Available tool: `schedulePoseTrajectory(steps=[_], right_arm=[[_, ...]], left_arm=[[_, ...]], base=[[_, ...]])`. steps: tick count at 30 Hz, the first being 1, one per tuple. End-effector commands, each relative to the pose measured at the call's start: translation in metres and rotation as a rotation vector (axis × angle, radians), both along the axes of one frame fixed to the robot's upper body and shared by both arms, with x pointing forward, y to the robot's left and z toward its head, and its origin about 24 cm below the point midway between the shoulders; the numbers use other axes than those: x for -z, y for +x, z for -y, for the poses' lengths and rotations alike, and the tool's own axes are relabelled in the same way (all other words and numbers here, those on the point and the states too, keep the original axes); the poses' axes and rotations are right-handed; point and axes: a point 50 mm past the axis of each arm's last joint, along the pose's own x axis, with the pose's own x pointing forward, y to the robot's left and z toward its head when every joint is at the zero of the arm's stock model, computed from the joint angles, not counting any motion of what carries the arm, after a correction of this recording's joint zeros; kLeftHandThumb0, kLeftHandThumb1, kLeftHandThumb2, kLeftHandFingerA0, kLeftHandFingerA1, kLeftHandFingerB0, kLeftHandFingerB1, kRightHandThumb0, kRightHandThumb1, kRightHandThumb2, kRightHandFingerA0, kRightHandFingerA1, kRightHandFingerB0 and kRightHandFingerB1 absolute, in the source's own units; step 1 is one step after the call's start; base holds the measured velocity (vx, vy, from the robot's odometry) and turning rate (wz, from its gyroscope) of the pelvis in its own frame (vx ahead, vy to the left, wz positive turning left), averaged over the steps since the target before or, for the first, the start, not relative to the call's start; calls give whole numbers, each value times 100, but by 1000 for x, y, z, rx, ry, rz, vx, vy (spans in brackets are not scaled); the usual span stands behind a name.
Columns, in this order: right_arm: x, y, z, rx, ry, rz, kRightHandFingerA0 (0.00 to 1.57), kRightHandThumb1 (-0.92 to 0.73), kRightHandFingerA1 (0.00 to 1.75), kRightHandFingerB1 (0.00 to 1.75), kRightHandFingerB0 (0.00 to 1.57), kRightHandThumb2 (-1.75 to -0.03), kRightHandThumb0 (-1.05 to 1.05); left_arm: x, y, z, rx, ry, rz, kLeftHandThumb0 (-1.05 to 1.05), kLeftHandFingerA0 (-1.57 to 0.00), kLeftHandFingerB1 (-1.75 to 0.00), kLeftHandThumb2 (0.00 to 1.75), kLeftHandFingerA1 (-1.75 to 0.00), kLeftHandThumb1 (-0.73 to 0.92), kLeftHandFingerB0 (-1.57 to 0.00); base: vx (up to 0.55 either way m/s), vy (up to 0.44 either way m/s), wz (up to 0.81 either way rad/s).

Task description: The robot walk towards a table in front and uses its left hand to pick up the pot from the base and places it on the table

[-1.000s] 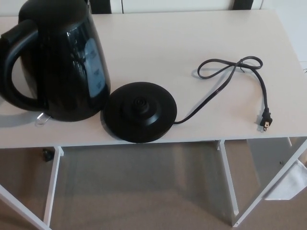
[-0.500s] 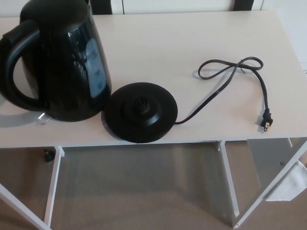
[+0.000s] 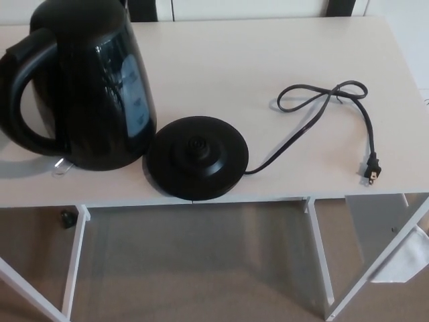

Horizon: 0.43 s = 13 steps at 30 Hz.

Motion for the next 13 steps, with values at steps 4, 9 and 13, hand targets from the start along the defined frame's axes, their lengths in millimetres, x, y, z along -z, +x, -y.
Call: schedulePoseTrajectory(steps=[4, 9, 13], right_arm=[[0, -14, 15, 133, -19, 57, 41, -68, 36, 32, 32, -60, -56], [5, -15, 11, 134, -10, 31, 41, -67, 37, 33, 33, -60, -53], [6, -19, 12, 141, -7, 23, 42, -67, 39, 34, 31, -60, -52]], left_arm=[[65, -48, 60, 105, -96, -219, -84, -10, -10, 87, -20, 54, -9], [71, -20, 60, 131, 13, -235, -76, 0, -13, 89, -19, 49, 0], [79, -9, 57, 101, 17, -261, -78, 0, -9, 87, -12, 49, 0]], base=[[0, 0, 2], [0, 0, 0], [0, 0, 0]])
